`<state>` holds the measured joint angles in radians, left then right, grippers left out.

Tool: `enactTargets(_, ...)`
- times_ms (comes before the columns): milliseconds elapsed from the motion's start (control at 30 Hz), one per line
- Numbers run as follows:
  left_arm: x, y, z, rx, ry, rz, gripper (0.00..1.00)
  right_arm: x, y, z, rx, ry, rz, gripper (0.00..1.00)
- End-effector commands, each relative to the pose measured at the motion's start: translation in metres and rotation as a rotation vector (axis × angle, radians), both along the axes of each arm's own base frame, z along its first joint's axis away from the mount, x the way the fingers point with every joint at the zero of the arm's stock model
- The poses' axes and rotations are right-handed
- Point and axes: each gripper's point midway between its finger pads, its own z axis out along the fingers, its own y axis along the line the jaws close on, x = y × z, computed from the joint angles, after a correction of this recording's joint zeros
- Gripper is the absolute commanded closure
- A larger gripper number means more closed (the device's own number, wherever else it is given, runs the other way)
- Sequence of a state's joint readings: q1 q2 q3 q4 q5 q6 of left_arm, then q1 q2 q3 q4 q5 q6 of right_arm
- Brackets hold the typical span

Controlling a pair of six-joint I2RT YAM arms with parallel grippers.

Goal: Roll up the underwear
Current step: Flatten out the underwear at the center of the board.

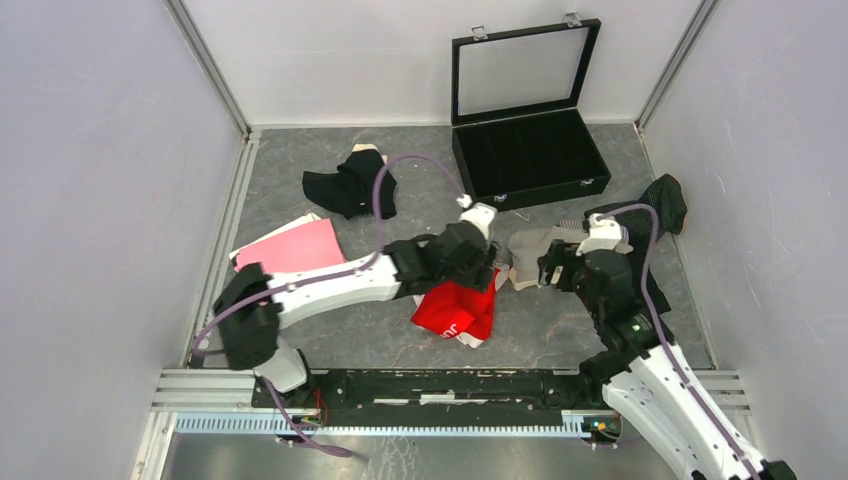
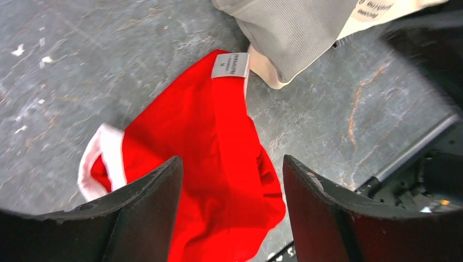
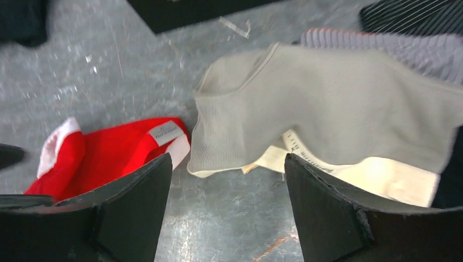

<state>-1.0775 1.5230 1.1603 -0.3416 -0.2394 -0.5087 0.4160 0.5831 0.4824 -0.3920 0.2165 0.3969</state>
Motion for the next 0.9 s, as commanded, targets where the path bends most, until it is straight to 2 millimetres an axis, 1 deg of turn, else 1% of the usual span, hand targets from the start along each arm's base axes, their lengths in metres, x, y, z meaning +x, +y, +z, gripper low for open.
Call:
enactTargets(0,0.006,-0.033,-0.028,0.145,-0.061,-0.086,0.27,-0.002,-0.029,0.062,0.006,-0.165,-0.137,0.18)
enactTargets(33,0.005,-0.039,-0.035,0.163,-0.06,-0.095,0.27,-0.004,-0.03,0.072,0.015,-0.193,-0.136,0.18)
enactTargets(100,0.007,-0.049,-0.046,0.193,-0.066,-0.093,0.28,-0.007,-0.03,0.085,0.017,-0.222,-0.12,0.18)
enactTargets(167,0.014,-0.052,-0.056,0.234,-0.074,-0.07,0.28,-0.009,-0.031,0.09,0.007,-0.222,-0.114,0.18)
enactTargets(267,0.023,-0.051,-0.071,0.313,-0.086,-0.035,0.32,-0.012,-0.032,0.09,-0.005,-0.218,-0.106,0.18)
enactTargets(333,0.029,-0.053,-0.076,0.341,-0.094,-0.028,0.35,-0.013,-0.032,0.088,-0.005,-0.218,-0.104,0.18)
enactTargets(467,0.036,-0.056,-0.081,0.374,-0.117,-0.019,0.42,-0.014,-0.031,0.085,-0.002,-0.218,-0.095,0.18)
enactTargets(533,0.041,-0.053,-0.083,0.406,-0.134,-0.006,0.45,-0.014,-0.031,0.084,-0.005,-0.216,-0.092,0.18)
enactTargets(700,0.045,-0.049,-0.094,0.457,-0.144,-0.002,0.5,-0.015,-0.031,0.084,-0.007,-0.219,-0.088,0.18)
enactTargets(767,0.045,-0.048,-0.097,0.469,-0.145,0.0,0.55,-0.015,-0.031,0.083,-0.008,-0.219,-0.087,0.18)
enactTargets(867,0.048,-0.046,-0.096,0.475,-0.154,0.012,0.69,-0.016,-0.031,0.083,-0.005,-0.22,-0.085,0.18)
